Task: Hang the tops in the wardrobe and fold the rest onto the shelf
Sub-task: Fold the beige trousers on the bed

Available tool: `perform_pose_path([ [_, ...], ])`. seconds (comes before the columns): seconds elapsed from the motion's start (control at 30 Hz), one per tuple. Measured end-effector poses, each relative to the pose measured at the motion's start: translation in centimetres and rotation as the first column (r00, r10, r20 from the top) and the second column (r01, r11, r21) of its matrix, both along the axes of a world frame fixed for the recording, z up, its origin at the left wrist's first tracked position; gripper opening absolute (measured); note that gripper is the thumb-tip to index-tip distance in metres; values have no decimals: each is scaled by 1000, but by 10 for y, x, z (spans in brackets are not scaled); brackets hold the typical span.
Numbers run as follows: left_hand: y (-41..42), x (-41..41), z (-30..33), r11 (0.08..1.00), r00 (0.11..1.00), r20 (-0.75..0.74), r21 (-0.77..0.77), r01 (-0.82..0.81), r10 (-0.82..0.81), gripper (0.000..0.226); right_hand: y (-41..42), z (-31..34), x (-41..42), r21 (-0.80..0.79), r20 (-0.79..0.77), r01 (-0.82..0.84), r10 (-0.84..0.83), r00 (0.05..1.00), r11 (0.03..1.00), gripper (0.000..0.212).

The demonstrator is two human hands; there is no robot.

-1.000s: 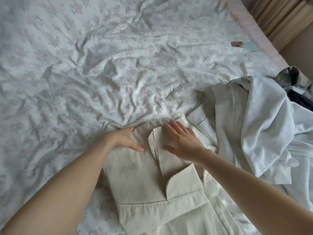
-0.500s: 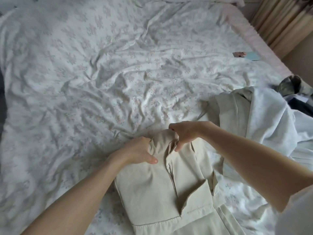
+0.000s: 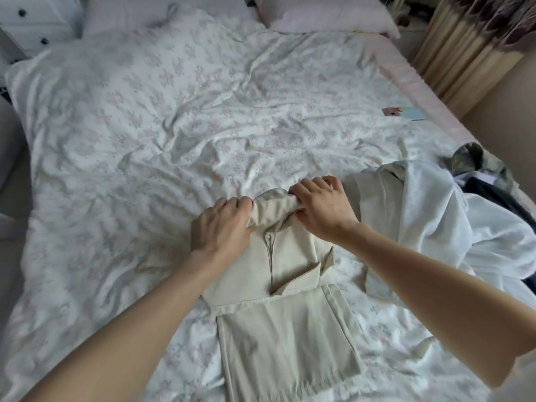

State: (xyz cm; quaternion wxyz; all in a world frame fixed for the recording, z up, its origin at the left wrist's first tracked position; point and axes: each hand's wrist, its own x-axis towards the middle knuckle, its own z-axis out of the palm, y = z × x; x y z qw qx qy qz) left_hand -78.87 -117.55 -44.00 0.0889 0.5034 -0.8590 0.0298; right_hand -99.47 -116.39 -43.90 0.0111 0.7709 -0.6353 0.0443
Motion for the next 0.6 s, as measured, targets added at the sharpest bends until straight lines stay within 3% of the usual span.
perform_pose_path([
  [0.2,79,10,6,992,991,-77,49,113,-109,51,94,-1,0,-189,-10,-33,31,999,982,33],
  [0.33,139,12,-3,935,982,-22,300,188,-190,62,167,-14,-2,-60,-43,-99,96,994,993,46],
  [0.53,231,12,-24,899,950,-57,307,311,-308,54,264,-44,-8,92,-24,-181,184,983,979,44],
  [0.6,255,15,-41,852,943,-17,425,307,-331,55,292,-57,-8,149,-31,-200,207,978,968,43],
])
